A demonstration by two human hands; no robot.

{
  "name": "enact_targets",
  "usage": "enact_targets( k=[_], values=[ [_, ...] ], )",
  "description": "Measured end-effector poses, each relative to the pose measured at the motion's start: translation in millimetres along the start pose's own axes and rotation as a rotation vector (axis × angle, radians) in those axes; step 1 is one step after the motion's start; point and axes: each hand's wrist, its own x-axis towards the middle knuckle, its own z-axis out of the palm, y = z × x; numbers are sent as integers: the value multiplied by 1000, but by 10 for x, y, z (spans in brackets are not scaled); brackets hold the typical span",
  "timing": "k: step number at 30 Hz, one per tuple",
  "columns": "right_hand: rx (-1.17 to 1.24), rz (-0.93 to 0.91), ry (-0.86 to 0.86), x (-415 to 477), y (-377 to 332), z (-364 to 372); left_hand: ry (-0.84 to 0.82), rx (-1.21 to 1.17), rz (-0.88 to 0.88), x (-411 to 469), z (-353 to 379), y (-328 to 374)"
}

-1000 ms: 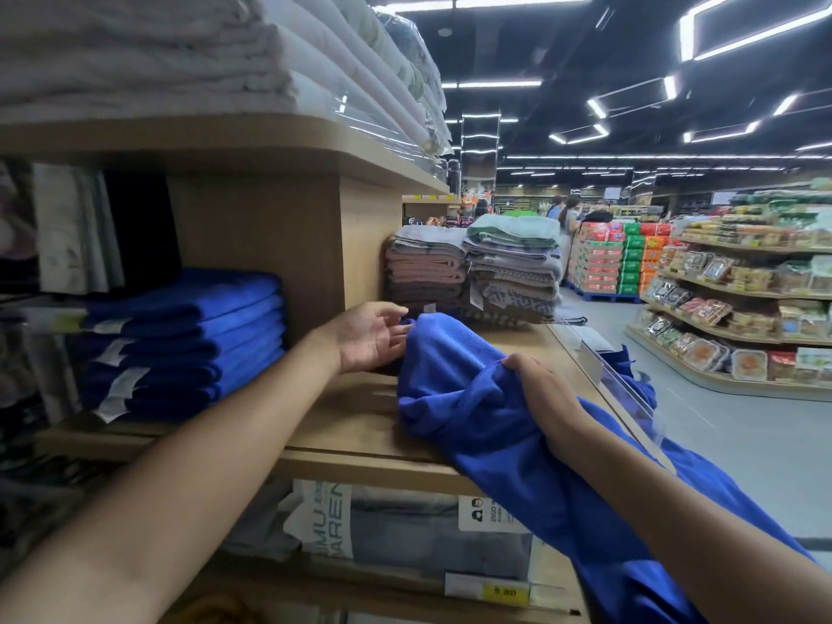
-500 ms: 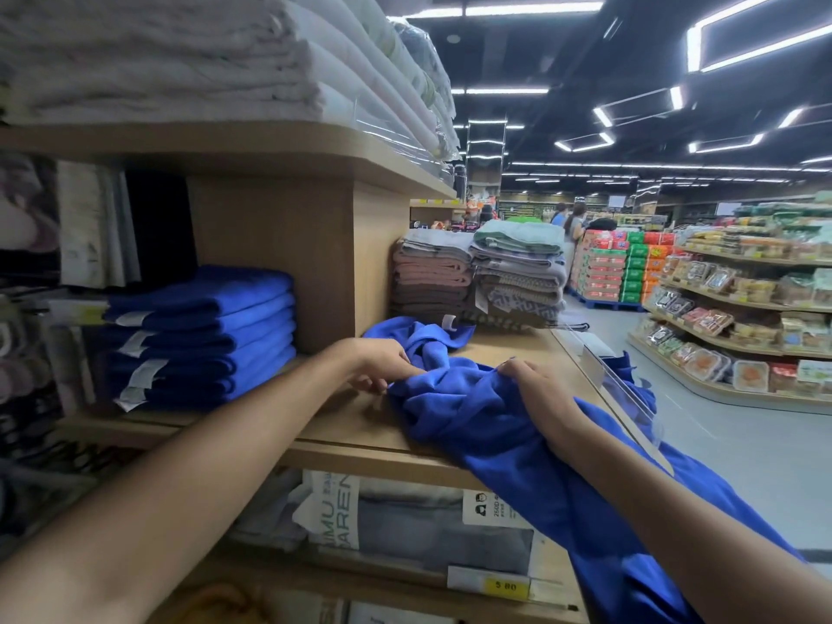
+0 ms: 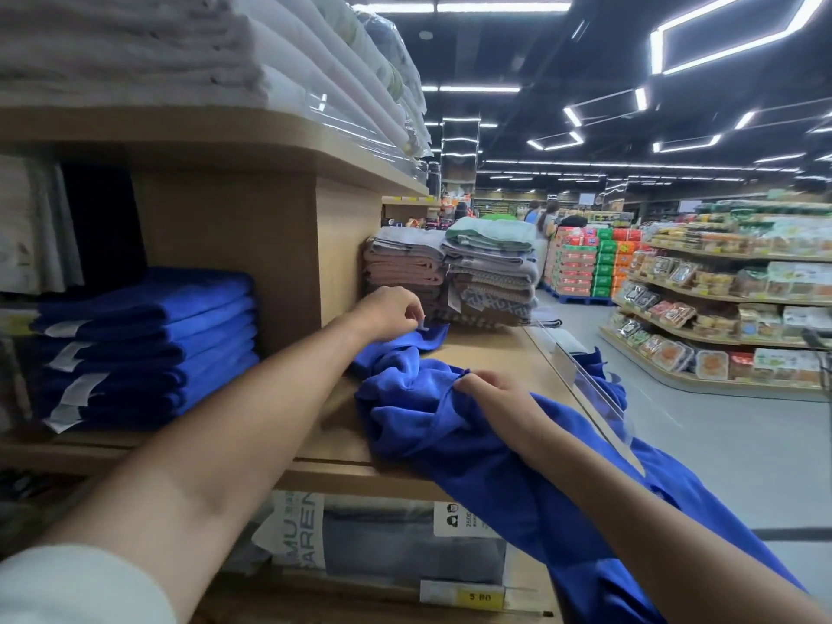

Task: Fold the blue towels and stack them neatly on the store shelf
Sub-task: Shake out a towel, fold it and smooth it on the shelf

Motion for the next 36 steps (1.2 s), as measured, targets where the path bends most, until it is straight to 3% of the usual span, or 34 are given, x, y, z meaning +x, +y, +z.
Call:
enact_targets(
  k=[3,11,14,19,23,28,36],
  values=[
    [4,2,-19,22,31,3,-62,83,-21,269,202,75],
    [-31,-39,-54,115,183,49,-254,275,-283,732,729,19],
    [-73,-67,-62,130,207,58,-167,268,-280,747,923,-30],
    [-16,-117,-60,69,132,53,141,-91,-261,727,823,-100],
    [97,-155,-27,30,63,31,256,-539,-238,643,415,-17],
    [111,-205,0,15,51,25,201,-877,-64,45,-24,248],
    [9,-428,259,-37,33,24,-54,-965,19,-1125,-78,574]
  ],
)
